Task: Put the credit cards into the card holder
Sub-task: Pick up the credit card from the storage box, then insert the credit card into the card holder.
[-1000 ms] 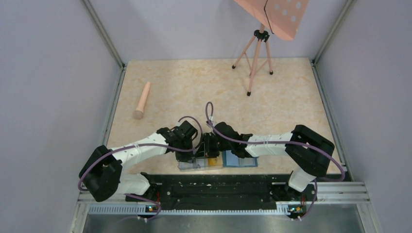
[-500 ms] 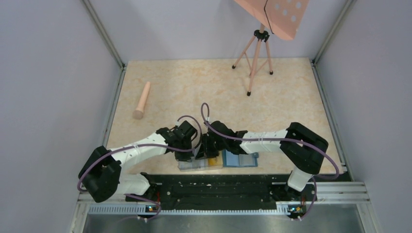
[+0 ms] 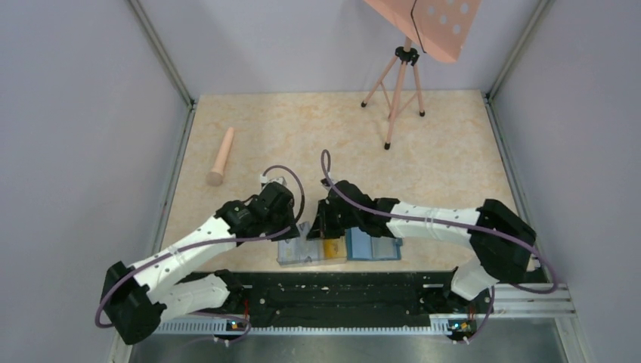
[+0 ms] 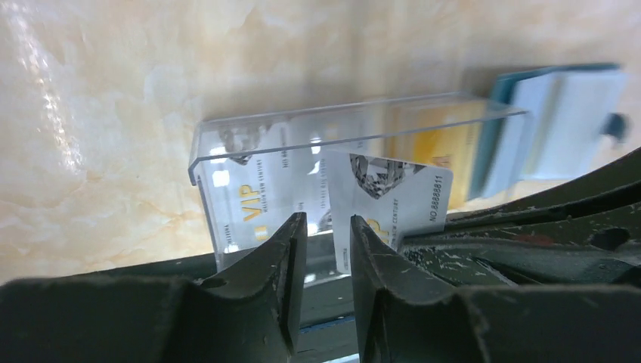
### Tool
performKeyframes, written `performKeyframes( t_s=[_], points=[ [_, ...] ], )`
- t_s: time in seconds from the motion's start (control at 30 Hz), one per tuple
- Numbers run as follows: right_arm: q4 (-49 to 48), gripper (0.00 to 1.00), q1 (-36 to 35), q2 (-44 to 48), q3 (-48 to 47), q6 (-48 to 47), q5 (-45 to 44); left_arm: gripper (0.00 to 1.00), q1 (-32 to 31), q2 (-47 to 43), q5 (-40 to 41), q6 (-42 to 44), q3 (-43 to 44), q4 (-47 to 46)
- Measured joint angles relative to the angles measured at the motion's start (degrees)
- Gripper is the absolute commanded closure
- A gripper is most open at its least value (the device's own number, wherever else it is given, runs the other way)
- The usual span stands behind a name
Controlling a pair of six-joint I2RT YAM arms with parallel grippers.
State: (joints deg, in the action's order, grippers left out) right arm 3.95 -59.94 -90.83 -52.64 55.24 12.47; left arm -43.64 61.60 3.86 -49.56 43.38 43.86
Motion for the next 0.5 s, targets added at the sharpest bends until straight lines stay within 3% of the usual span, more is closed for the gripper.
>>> performKeyframes(
  t_s=[0.27, 0.5],
  points=[
    [0.0, 1.00, 1.2, 12.7, 2.7, 0.0, -1.4, 0.46, 0.0, -11.4, 0.0, -1.0, 1.5, -1.6],
    [0.4, 1.00, 6.2, 25.2, 12.2, 1.7, 2.2, 0.43, 0.9, -19.0, -11.2, -3.2, -5.9, -17.5]
  ],
)
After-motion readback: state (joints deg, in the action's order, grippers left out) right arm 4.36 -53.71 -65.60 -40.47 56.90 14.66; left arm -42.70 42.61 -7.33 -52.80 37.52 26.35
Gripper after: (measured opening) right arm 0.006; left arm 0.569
